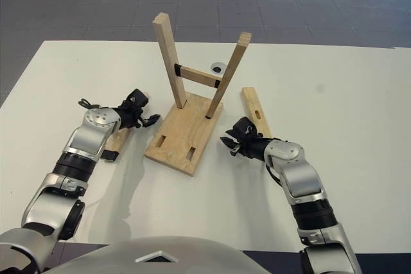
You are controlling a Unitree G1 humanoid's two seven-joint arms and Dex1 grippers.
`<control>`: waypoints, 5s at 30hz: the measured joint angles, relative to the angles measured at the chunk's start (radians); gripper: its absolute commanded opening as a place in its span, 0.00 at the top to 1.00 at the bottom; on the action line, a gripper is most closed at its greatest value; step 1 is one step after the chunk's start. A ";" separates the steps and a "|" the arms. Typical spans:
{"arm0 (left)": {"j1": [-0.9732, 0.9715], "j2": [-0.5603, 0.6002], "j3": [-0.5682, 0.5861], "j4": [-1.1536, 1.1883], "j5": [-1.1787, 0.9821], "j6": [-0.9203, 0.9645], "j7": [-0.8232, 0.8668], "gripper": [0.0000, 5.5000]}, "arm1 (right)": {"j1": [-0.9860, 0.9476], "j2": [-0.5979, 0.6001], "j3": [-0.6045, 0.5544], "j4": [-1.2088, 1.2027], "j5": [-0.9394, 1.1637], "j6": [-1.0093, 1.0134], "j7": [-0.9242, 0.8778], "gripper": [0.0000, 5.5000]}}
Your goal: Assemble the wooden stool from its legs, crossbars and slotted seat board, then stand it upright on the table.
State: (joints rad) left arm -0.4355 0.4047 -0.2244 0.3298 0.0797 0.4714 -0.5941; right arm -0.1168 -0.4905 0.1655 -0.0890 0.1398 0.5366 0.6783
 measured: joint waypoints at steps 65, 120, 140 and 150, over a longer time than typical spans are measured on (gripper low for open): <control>-0.933 -0.162 0.463 0.227 -0.480 -0.101 0.117 0.42 | -0.023 0.176 -0.053 -0.003 -0.003 0.040 -0.228 0.75; 0.071 0.056 -0.135 -0.285 -0.204 0.069 -0.209 0.42 | -0.905 0.271 -0.299 0.428 0.158 0.004 -0.345 0.75; 0.095 0.048 -0.122 -0.321 -0.194 0.102 -0.173 0.42 | -0.697 0.222 -0.187 0.298 0.131 -0.043 -0.323 0.75; 0.125 0.039 -0.117 -0.341 -0.195 0.104 -0.160 0.42 | -0.627 0.255 -0.283 0.070 0.256 0.132 -0.378 0.75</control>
State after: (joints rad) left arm -0.3105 0.4432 -0.3418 -0.0117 -0.1149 0.5751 -0.7544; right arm -0.7440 -0.2358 -0.1179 -0.0195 0.3962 0.6690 0.3001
